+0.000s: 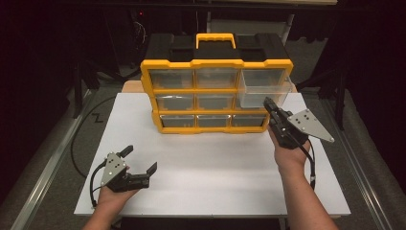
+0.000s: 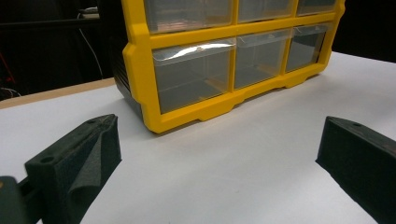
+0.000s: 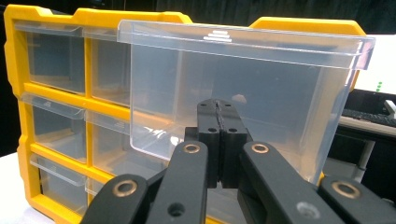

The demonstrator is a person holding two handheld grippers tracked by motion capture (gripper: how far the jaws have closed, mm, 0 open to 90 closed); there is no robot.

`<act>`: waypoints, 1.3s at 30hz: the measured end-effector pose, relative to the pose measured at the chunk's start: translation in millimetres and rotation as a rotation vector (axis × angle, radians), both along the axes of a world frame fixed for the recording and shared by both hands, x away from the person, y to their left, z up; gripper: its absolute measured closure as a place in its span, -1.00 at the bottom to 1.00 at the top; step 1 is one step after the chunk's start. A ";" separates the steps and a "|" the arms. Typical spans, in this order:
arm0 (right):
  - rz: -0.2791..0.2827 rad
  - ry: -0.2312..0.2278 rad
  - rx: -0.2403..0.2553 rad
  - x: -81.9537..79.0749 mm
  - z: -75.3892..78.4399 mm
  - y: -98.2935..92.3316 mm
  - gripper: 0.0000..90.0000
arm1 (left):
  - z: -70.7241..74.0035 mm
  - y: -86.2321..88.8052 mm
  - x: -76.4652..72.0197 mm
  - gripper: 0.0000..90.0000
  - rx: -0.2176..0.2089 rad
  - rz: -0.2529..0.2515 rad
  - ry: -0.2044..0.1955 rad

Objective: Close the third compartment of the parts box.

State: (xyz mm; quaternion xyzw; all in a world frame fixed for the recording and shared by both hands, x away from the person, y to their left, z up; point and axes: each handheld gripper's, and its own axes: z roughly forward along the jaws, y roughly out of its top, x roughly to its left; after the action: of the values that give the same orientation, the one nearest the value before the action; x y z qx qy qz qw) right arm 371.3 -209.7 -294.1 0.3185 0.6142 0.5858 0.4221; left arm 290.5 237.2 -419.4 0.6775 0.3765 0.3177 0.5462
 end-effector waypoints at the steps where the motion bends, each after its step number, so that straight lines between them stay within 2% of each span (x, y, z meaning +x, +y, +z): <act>1: -0.001 0.000 -0.002 0.6 -0.1 0.1 1.00 | -0.1 -0.2 0.0 -0.99 0.001 -0.002 0.001; 10: -0.007 0.002 -0.010 5.4 1.7 2.4 1.00 | -1.3 -3.4 0.3 -0.99 0.017 -0.025 0.006; 29: -0.025 0.010 -0.035 17.5 14.1 8.8 1.00 | -1.1 -2.6 0.2 -0.99 0.009 -0.024 0.007; 39: -0.039 0.026 -0.044 29.8 19.1 12.2 1.00 | -0.4 -2.1 -0.7 -0.99 0.006 -0.028 0.002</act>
State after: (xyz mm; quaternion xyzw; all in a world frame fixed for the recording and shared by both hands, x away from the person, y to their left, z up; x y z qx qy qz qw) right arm 401.1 -197.5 -275.0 0.3285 0.6260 0.5596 0.4325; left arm 289.8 235.1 -419.8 0.6846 0.3668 0.3104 0.5481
